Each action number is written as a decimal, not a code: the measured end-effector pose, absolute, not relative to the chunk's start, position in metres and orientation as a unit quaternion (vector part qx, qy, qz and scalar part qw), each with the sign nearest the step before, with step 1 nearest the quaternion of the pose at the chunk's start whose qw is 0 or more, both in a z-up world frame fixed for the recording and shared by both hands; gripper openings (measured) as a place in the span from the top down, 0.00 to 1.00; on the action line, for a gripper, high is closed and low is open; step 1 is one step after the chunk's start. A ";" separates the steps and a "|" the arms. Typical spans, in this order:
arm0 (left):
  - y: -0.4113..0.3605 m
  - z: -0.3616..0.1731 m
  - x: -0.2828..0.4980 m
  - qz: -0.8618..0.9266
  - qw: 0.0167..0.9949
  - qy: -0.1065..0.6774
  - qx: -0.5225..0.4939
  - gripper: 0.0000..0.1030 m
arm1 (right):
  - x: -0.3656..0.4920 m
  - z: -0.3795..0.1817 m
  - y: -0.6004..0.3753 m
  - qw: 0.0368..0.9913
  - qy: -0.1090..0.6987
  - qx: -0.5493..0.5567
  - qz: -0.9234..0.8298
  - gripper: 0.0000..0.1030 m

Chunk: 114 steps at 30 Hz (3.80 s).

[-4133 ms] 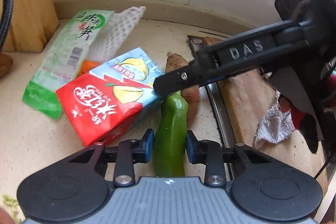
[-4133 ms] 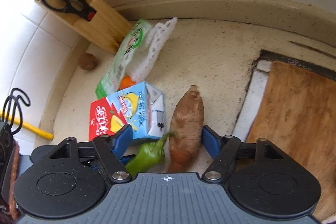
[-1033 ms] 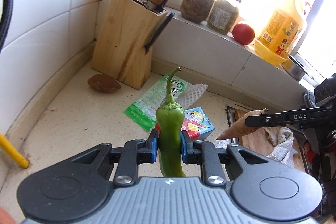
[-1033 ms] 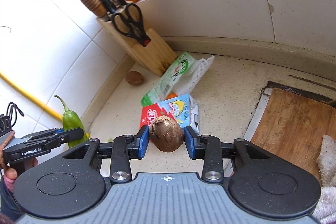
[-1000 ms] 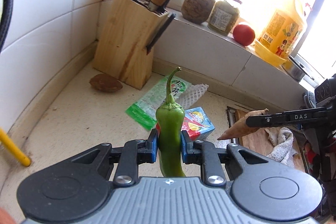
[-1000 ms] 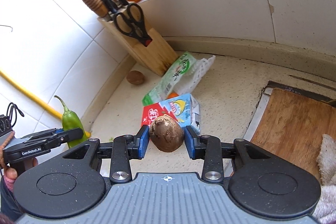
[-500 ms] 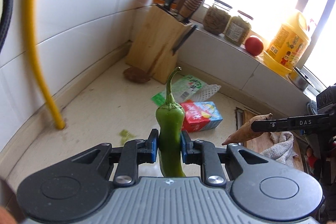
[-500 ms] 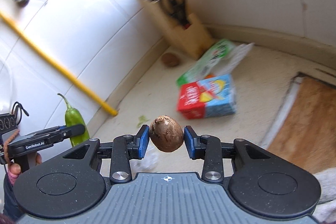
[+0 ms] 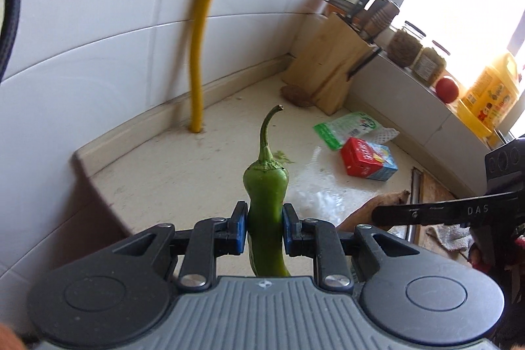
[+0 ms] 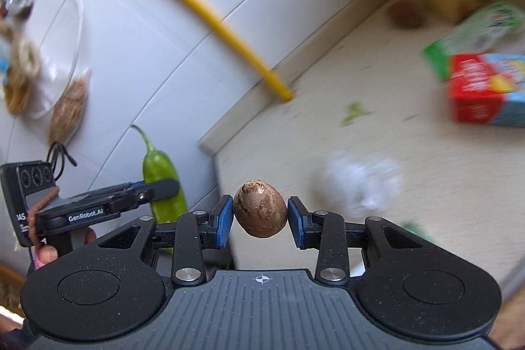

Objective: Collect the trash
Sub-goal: 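Carry the pepper and sweet potato down over the trash bin, then open both grippers to drop the pepper and sweet potato into the bin, then move both open tools back up over the counter, then grasp the plastic bag with the left gripper while the right grasps the white foam net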

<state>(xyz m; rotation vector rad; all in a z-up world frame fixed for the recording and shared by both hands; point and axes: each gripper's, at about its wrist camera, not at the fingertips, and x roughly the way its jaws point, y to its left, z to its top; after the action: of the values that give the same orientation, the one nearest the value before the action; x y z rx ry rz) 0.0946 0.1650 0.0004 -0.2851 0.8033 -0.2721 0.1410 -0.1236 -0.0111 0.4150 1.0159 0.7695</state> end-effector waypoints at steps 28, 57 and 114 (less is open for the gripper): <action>0.323 -0.103 0.010 -0.011 0.861 0.476 -0.180 0.78 | 0.102 -0.085 0.147 0.697 0.585 0.052 0.410 0.51; 0.210 -0.059 0.038 -0.163 0.872 0.458 -0.062 0.58 | 0.058 -0.010 -0.015 0.807 0.499 0.148 0.278 0.27; 0.033 -0.074 0.219 -0.227 0.874 0.430 0.003 0.73 | 0.222 0.005 -0.270 0.873 0.423 0.239 0.046 0.17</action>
<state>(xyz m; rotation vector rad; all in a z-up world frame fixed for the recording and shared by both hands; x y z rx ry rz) 0.2192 0.0332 -0.0743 0.0052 0.8971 -0.4734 0.2220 -0.2704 0.0048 0.4992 0.8835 0.0953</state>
